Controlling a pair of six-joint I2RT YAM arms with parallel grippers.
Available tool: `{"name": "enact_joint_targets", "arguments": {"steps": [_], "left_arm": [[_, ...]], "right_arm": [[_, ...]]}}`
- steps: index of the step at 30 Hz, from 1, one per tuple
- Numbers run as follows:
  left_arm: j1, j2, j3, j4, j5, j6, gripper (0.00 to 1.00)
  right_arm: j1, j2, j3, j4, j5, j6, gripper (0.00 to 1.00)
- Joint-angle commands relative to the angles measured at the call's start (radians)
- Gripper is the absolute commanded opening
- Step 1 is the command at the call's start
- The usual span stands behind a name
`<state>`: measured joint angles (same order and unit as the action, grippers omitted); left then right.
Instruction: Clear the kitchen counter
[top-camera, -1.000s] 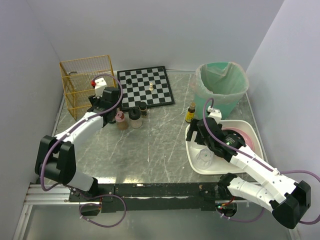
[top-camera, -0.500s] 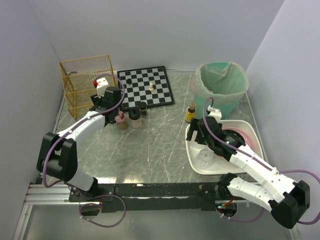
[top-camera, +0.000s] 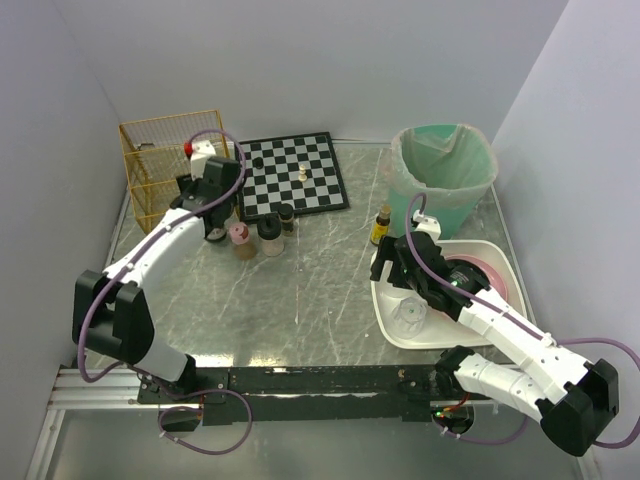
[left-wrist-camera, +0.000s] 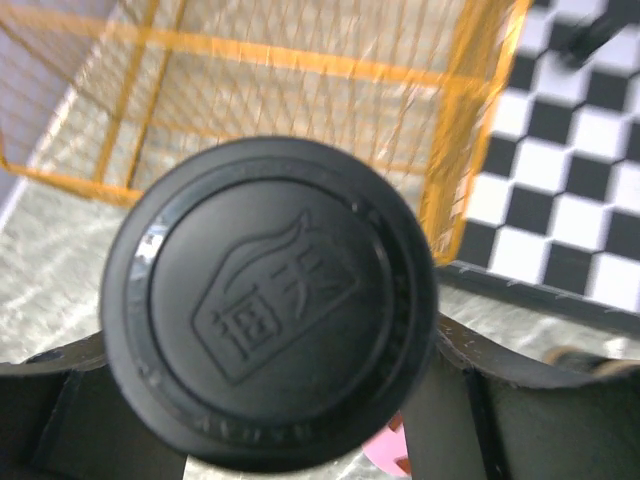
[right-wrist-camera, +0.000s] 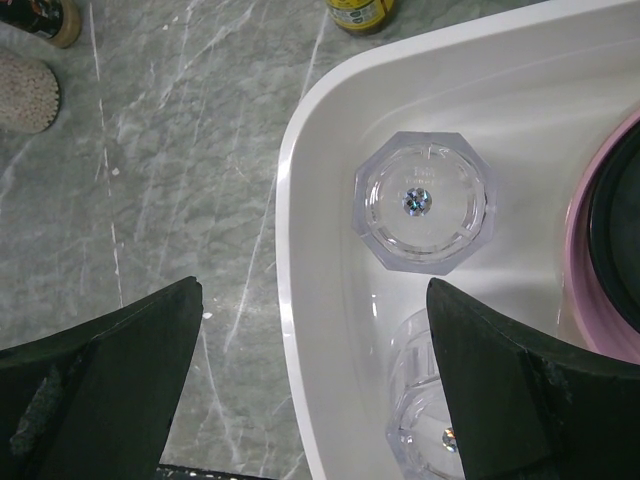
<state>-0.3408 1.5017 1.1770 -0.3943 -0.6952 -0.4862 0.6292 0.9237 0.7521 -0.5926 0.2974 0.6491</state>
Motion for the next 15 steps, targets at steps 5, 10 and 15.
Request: {"name": "enact_joint_targets", "arguments": {"steps": [5,10,15], "left_arm": [[0.022,-0.078,0.286,0.051,0.014,0.155,0.01],[0.065,-0.026,0.429,0.034,0.072,0.202,0.01],[0.088,0.018,0.542,0.054,0.097,0.258,0.01]], "right_arm": [[-0.010,0.007,0.020,0.034,-0.017,0.007,0.99],[-0.011,0.000,0.012,0.034,-0.018,0.011,1.00],[-0.016,-0.005,0.004,0.036,-0.015,0.012,1.00]]}}
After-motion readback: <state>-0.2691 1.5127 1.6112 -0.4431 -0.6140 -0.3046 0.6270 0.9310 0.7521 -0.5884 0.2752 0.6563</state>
